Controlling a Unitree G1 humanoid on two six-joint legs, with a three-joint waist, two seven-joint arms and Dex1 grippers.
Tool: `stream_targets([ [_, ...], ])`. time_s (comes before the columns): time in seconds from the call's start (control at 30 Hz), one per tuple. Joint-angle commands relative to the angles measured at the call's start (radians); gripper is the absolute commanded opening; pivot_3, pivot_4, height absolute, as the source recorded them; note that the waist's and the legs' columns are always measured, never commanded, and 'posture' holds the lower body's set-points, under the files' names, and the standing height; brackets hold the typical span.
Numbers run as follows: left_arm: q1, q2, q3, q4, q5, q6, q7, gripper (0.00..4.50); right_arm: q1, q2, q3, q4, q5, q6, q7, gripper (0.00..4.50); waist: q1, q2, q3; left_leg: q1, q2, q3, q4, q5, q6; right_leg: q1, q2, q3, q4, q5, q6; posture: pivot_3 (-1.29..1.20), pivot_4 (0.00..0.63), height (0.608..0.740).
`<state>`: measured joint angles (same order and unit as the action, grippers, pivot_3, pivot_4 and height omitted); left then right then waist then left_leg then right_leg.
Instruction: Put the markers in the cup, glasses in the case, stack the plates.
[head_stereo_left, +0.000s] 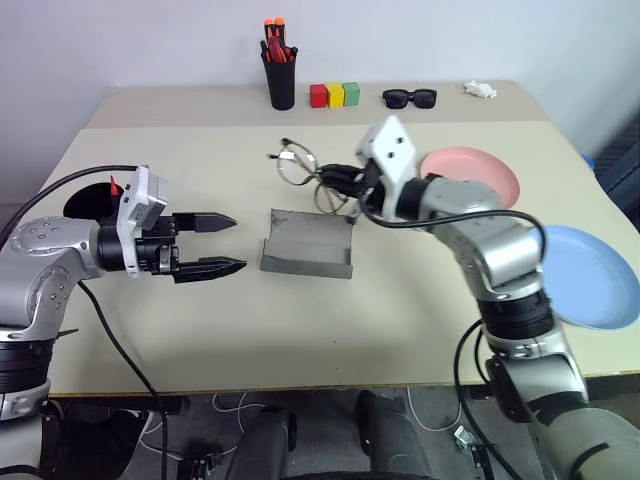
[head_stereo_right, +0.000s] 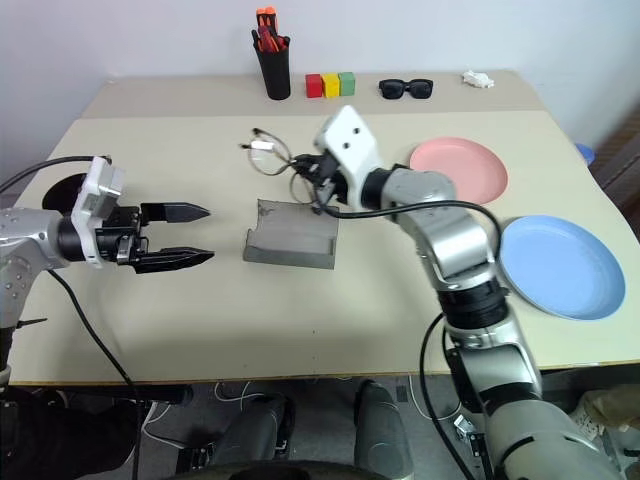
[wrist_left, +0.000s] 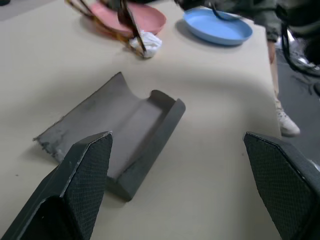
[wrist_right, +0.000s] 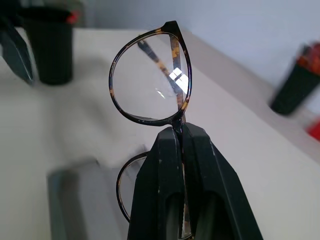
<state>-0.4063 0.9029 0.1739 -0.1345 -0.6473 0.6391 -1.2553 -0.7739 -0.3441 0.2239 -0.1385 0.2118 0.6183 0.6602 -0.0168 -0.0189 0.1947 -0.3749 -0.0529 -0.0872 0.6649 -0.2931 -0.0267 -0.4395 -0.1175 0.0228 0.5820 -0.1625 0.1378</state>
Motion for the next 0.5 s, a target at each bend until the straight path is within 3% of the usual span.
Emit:
stream_targets([
  [0.03, 0.009, 0.024, 0.049, -0.026, -0.019, -0.01, 0.002, 4.29, 0.032, 0.006, 0.045, 0.037, -0.052, -0.067, -0.006, 0.07, 0.0, 0.0, 0.0, 0.0, 0.0, 0.0, 0.0, 0.0, 0.0, 0.0, 0.0, 0.0, 0.0, 0.0, 0.0, 0.0, 0.15, 0.74],
  [0.17, 0.033, 0.028, 0.062, -0.033, -0.024, -0.009, 0.004, 4.29, 0.062, 0.032, 0.07, 0.084, -0.077, -0.095, -0.019, 0.07, -0.005, 0.0, 0.0, 0.0, 0.0, 0.001, 0.0, 0.0, 0.0, -0.001, 0.0, 0.0, 0.001, 0.0, 0.0, 0.0, 0.15, 0.74],
  [0.5, 0.039, 0.024, 0.054, -0.028, -0.016, -0.038, 0.004, 4.29, 0.104, -0.022, 0.174, 0.083, -0.194, -0.12, 0.041, 0.07, -0.005, 0.0, 0.0, 0.0, 0.0, 0.001, 0.0, 0.0, -0.001, -0.001, 0.0, 0.0, 0.001, 0.0, 0.0, 0.0, 0.15, 0.74],
])
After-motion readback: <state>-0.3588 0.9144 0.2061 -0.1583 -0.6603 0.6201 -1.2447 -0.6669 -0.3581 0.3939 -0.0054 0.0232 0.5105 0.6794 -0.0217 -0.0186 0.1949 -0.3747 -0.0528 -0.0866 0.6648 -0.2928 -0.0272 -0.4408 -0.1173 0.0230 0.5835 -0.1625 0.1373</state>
